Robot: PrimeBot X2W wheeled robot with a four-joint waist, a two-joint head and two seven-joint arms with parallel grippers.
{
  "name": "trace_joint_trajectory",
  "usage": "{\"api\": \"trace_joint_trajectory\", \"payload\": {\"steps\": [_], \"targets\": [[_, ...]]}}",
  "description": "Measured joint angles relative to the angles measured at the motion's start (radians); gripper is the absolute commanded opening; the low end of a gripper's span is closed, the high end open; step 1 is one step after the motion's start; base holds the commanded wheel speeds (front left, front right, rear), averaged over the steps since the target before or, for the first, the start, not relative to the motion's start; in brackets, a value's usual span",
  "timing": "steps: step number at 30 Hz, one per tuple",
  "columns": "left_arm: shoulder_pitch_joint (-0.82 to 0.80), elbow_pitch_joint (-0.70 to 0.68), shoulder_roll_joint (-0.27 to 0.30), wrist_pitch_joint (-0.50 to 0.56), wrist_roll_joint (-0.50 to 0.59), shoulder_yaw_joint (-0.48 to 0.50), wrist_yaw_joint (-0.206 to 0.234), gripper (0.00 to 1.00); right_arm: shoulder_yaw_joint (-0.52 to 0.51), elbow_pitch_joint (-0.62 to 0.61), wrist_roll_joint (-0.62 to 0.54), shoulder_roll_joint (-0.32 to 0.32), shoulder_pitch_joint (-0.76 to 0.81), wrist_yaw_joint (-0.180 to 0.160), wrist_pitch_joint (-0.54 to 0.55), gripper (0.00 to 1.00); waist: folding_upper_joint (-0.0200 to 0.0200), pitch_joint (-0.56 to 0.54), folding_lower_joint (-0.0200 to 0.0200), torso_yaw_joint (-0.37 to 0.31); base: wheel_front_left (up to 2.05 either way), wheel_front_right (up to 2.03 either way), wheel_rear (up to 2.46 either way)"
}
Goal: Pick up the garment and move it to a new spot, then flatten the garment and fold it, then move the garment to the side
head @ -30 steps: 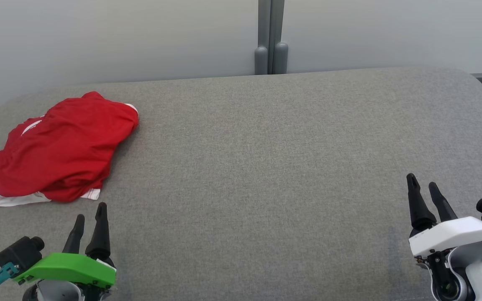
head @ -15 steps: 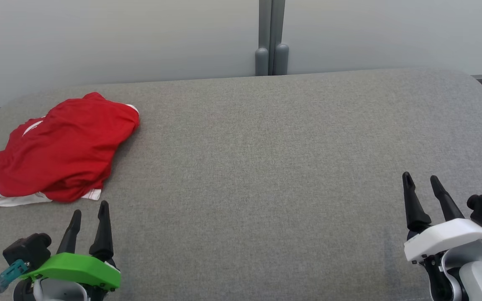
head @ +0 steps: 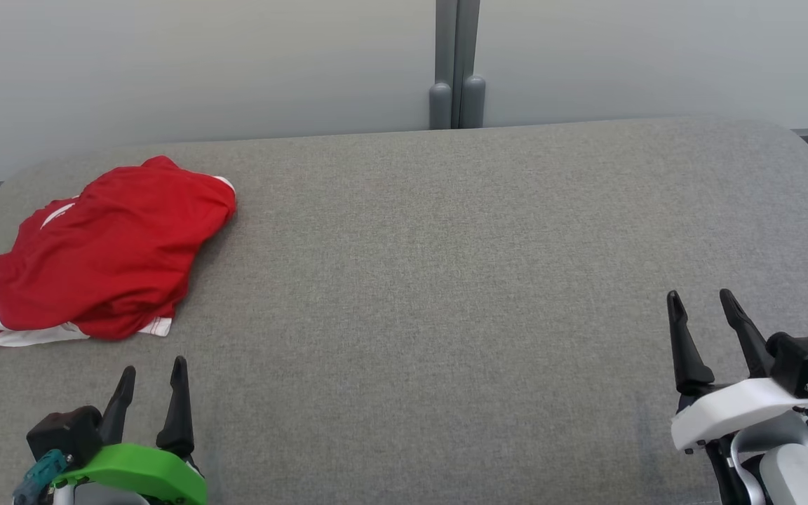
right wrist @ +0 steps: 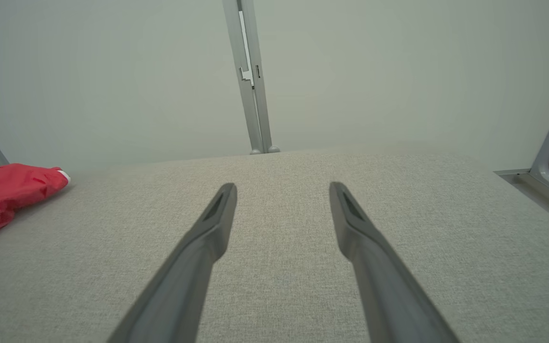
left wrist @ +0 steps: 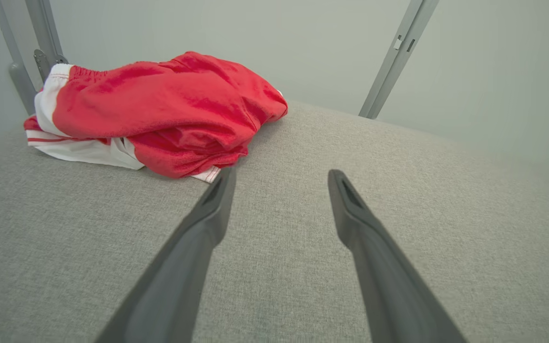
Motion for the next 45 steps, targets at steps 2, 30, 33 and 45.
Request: {"api": "trace_joint_trajectory", "payload": {"steps": [2,30,33,45], "targets": [[0.003,0.01,0.001,-0.006,0.016,0.002,0.0,1.0,0.001,-0.003,-0.025,-0.001,0.003,-0.001,-0.006,1.0,0.0,-0.001,0.0,0.0,0.0,0.0,0.0],[0.013,0.059,0.006,-0.046,0.175,0.043,-0.03,1.0,-0.042,-0.013,-0.153,-0.017,0.059,0.011,-0.048,1.0,0.0,-0.002,0.0,-0.005,0.0,0.0,0.0],[0.013,0.064,0.001,-0.046,0.18,0.043,-0.036,1.0,-0.055,-0.013,-0.154,-0.015,0.062,0.013,-0.048,1.0,0.0,-0.003,0.0,0.001,0.0,0.0,0.0],[0.011,0.077,-0.02,-0.046,0.191,0.041,-0.043,1.0,-0.061,-0.013,-0.16,-0.013,0.082,0.037,-0.048,1.0,0.0,-0.007,0.0,0.072,0.0,0.0,0.0]]}}
